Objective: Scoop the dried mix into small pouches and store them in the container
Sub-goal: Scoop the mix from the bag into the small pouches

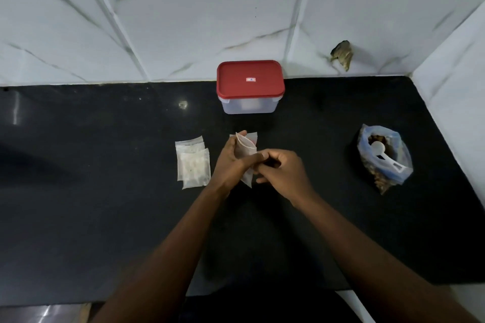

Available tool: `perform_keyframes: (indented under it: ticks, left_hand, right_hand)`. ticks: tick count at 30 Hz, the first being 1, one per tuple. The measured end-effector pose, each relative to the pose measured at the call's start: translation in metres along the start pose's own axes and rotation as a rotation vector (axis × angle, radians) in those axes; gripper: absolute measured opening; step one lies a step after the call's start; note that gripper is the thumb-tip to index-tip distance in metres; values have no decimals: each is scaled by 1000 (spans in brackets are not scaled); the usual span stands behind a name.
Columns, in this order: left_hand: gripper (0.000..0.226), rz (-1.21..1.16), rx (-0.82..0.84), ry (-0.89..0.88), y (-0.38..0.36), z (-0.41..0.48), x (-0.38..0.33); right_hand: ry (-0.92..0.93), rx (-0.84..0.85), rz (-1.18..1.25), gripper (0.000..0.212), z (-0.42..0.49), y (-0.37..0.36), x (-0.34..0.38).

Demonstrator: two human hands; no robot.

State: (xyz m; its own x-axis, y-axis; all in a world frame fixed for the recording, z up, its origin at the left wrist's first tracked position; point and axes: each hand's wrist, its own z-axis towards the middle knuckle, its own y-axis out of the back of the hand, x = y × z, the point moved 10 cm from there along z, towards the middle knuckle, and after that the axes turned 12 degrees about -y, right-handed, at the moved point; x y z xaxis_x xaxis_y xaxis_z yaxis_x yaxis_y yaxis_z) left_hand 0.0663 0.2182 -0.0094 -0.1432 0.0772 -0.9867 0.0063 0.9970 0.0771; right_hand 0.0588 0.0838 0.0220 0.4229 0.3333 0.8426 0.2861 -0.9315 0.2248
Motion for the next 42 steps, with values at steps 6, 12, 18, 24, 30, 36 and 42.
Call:
perform_keyframes:
  ticks: [6,12,18,24,30,36,42]
  left_hand:
    - [88,170,114,-93,-33,3,-9]
    - [89,468,237,-266,-77,6,-30]
    - [86,733,304,-407,-118,8,-46]
    - [82,814,329,-465,-147,10,-50]
    - [76,702,320,-471,-168,13,-44]
    - [70,596,288,-476,-187,17,-48]
    - [48,547,338,-407,-203,21,-45]
  right_hand:
    - [-96,-66,224,20,-4,57,-16]
    - [80,-218,-76,9,-9,108,1]
    - [121,-266,-443,27,-17,118,-6]
    - [-70,-206,-257,13,-15,139,-35]
    - [-323,-249,167,11,-16,161,-61]
    - [-261,-74,-31,12,-19,175,-62]
    - [-62,-182,-434,21,-17,201,-55]
